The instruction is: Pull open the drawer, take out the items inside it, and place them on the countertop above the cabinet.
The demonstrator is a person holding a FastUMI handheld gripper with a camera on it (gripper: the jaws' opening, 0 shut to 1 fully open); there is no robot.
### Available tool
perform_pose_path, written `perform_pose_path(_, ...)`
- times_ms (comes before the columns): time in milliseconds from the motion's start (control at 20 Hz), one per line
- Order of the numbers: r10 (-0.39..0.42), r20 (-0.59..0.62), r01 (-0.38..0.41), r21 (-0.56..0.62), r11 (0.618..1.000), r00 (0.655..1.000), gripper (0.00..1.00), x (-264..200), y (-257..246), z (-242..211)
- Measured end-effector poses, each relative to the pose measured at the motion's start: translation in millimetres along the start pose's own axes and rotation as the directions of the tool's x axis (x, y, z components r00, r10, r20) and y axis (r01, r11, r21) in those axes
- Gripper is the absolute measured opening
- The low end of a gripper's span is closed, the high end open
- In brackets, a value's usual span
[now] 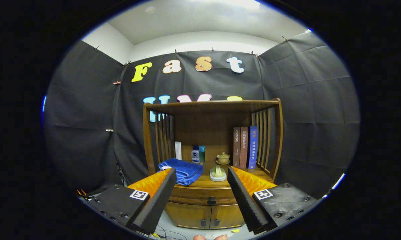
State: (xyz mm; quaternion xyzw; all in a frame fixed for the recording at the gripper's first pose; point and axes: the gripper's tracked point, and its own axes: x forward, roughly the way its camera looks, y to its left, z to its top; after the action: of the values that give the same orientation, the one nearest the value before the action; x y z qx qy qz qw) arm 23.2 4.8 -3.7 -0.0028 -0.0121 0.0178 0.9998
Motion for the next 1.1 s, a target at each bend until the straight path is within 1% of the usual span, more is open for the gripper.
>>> perform_pose_path(150,-0.020,0.007,0.020,-0.021,1.000,1.000,0.99,-11,-10,6)
perform_pose_path(400,-0.015,-0.001,0.015,-0.035,0.999,1.000,0.99,-15,-9,4)
perform_pose_path(1100,-0.003,0.041,0.005,-0.035,0.999,0.999,0.98,-19,-3,17)
